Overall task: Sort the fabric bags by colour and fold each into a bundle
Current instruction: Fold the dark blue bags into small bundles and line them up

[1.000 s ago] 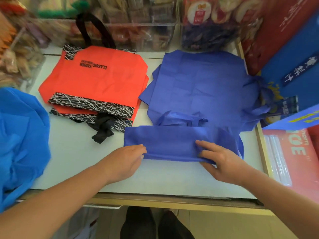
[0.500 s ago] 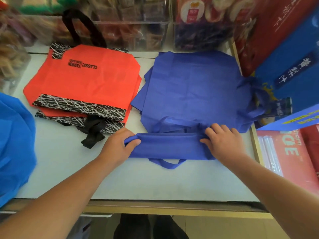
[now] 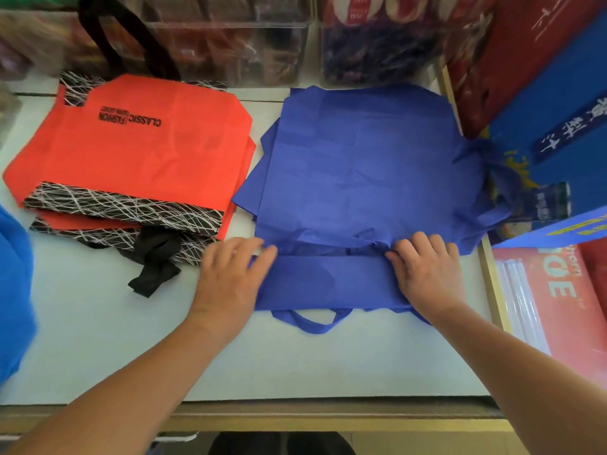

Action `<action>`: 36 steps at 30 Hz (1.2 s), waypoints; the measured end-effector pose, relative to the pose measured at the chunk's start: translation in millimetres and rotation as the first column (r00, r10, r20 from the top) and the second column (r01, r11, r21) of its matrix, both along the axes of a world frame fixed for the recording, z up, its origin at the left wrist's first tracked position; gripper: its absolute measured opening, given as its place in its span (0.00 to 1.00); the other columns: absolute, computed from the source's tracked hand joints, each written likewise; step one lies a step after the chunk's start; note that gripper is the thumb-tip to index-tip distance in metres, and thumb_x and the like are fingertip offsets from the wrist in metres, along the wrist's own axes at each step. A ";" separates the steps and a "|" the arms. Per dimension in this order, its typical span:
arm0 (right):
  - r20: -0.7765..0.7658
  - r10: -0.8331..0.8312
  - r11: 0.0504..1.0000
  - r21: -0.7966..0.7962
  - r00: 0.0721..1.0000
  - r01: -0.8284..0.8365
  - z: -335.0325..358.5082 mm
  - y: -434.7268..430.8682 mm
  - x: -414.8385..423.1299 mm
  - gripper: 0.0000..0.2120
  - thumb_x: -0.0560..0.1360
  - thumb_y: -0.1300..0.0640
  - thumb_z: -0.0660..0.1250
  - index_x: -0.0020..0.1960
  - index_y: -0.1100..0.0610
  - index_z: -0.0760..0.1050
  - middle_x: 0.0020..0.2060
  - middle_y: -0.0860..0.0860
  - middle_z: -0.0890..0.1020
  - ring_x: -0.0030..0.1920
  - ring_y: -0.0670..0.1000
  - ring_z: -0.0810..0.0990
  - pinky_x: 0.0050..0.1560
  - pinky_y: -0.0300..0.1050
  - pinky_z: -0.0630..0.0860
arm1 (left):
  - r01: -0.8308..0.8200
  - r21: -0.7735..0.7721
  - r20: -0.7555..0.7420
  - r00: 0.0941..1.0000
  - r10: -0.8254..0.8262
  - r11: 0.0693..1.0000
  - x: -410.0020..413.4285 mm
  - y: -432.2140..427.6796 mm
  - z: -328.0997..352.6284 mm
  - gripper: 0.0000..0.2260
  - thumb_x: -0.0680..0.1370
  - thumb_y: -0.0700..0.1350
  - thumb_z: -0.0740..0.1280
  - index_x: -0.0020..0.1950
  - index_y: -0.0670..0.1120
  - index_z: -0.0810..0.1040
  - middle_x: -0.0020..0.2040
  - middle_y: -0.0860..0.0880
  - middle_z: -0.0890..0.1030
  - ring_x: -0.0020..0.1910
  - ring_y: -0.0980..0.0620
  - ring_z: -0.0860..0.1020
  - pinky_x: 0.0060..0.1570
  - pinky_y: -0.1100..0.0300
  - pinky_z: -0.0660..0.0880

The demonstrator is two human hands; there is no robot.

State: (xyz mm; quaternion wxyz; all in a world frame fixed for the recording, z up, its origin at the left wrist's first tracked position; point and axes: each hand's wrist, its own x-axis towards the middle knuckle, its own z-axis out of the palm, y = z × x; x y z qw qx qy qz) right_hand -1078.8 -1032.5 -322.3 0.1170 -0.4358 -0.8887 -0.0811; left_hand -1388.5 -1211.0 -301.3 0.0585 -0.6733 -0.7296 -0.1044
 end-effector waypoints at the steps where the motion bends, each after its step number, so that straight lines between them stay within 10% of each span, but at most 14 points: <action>1: -0.012 0.006 1.000 -0.003 1.000 -0.006 -0.2 -0.3 0.6 0.12 0.82 0.49 0.61 0.46 0.55 0.77 0.38 0.54 0.72 0.39 0.59 0.68 0.41 0.53 0.59 | 0.112 0.006 -0.020 0.994 -0.112 0.994 8.5 3.4 -0.3 0.19 0.77 0.38 0.61 0.66 0.46 0.79 0.66 0.41 0.79 0.62 0.36 0.77 0.64 0.37 0.70; 6: -0.073 -0.002 0.999 -0.038 0.997 -0.001 2.4 0.0 1.0 0.15 0.82 0.48 0.58 0.44 0.55 0.76 0.38 0.54 0.71 0.39 0.59 0.69 0.40 0.54 0.61 | 0.301 -0.169 0.149 0.949 -0.277 0.939 22.0 19.2 -9.2 0.21 0.82 0.45 0.58 0.74 0.45 0.75 0.78 0.46 0.70 0.78 0.43 0.66 0.78 0.44 0.59; 11: -0.100 -0.069 0.997 -0.044 0.993 0.065 10.8 -3.9 -1.7 0.14 0.82 0.49 0.61 0.43 0.57 0.74 0.40 0.54 0.74 0.41 0.61 0.73 0.46 0.55 0.67 | 0.201 -0.373 0.107 0.979 -0.173 0.906 23.5 22.3 -16.2 0.32 0.84 0.66 0.48 0.85 0.55 0.49 0.85 0.52 0.47 0.84 0.49 0.45 0.80 0.43 0.53; 14: -0.187 0.019 0.998 0.067 0.982 -0.007 28.8 -28.3 -11.7 0.01 0.76 0.62 0.68 0.46 0.59 0.79 0.51 0.58 0.80 0.53 0.63 0.79 0.61 0.64 0.70 | 0.169 -0.399 0.050 0.985 -0.163 0.901 26.5 23.7 -20.2 0.32 0.83 0.67 0.45 0.84 0.55 0.46 0.85 0.51 0.46 0.84 0.49 0.44 0.80 0.42 0.53; 17: -0.129 0.196 0.978 -0.052 0.972 -0.204 30.1 -51.7 -33.4 0.13 0.79 0.52 0.68 0.61 0.53 0.82 0.67 0.58 0.79 0.69 0.65 0.75 0.72 0.70 0.62 | 0.171 -0.410 0.032 0.984 -0.173 0.896 24.7 23.1 -23.3 0.33 0.84 0.68 0.46 0.84 0.55 0.45 0.85 0.50 0.45 0.84 0.48 0.43 0.80 0.42 0.52; 22: 0.017 0.136 0.957 -0.262 0.991 -0.127 8.4 -42.9 -32.8 0.27 0.82 0.36 0.58 0.79 0.41 0.65 0.82 0.51 0.61 0.83 0.59 0.53 0.79 0.68 0.54 | 0.193 -0.389 0.063 0.981 -0.183 0.901 23.3 23.2 -24.3 0.32 0.84 0.67 0.47 0.85 0.54 0.47 0.85 0.51 0.46 0.84 0.48 0.44 0.80 0.43 0.51; 33: 0.208 0.138 0.960 -0.268 0.968 -0.079 -0.1 -40.9 -33.6 0.26 0.86 0.39 0.40 0.83 0.38 0.51 0.84 0.51 0.53 0.83 0.60 0.47 0.79 0.67 0.53 | 0.090 -0.161 0.178 0.982 -0.060 0.983 -13.0 -15.4 -27.0 0.23 0.85 0.49 0.53 0.80 0.44 0.67 0.80 0.47 0.66 0.80 0.47 0.64 0.77 0.44 0.62; 36: 0.239 0.103 0.971 -0.234 0.966 -0.045 6.9 -47.9 -41.7 0.25 0.86 0.41 0.43 0.82 0.39 0.57 0.83 0.55 0.54 0.82 0.63 0.52 0.78 0.71 0.51 | 0.056 -0.176 0.135 0.990 -0.033 0.983 -5.0 -18.2 -19.6 0.23 0.83 0.49 0.58 0.76 0.43 0.71 0.67 0.48 0.76 0.65 0.42 0.75 0.67 0.44 0.71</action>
